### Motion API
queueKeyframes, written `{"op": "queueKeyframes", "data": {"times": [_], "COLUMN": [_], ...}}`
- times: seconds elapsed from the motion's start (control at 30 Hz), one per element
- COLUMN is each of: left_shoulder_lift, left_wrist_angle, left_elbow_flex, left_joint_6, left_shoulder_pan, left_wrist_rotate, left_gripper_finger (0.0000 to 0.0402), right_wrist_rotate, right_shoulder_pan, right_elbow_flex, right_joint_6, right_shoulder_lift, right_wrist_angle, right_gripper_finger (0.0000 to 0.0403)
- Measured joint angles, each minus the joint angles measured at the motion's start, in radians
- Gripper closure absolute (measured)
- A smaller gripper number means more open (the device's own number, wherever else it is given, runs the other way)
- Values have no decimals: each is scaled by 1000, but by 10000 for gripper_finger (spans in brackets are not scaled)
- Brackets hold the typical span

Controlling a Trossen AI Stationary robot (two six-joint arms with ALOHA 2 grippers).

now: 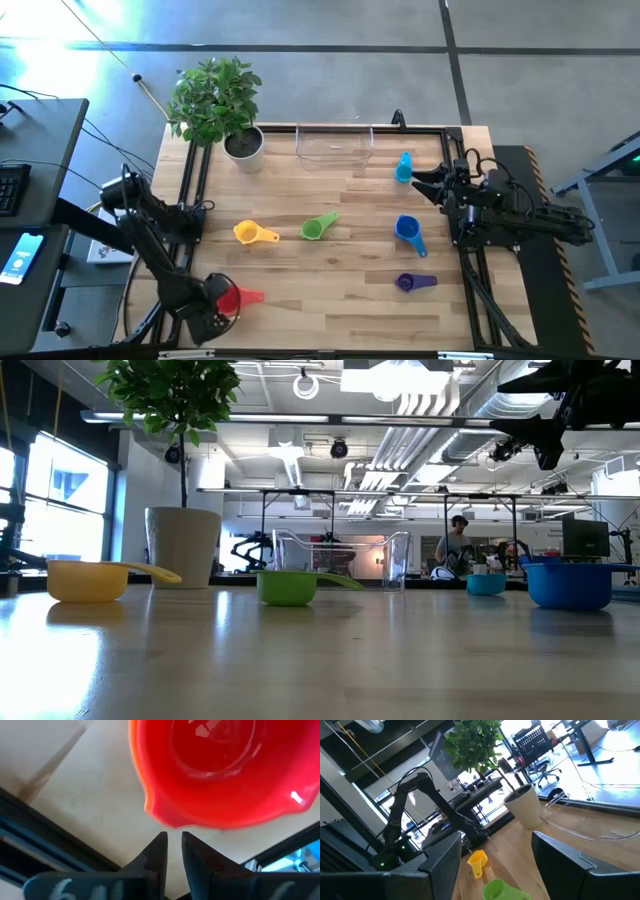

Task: Nest measuring cups in basket
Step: Stack the red measuring cup on top of the orange measuring cup

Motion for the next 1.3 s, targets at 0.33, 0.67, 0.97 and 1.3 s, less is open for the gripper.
{"op": "queueKeyframes", "data": {"times": [0.33, 0.67, 0.97, 1.3], "left_shoulder_lift": [16, 16, 16, -17], "left_wrist_angle": [-1, -4, 34, 78], "left_elbow_flex": [0, 0, 0, 2], "left_joint_6": [138, 339, 546, 636], "left_shoulder_pan": [125, 288, 429, 455], "left_wrist_rotate": [-20, -110, -160, -123], "left_gripper_finger": [355, 355, 355, 355], "right_wrist_rotate": [0, 1, 1, -15], "right_shoulder_pan": [0, 0, 0, 0], "right_elbow_flex": [0, 0, 0, 0], "right_joint_6": [-2, -2, -2, 8], "right_shoulder_lift": [0, 0, 1, 1], "right_wrist_angle": [-3, -3, -3, -10], "right_gripper_finger": [169, 169, 169, 169]}}
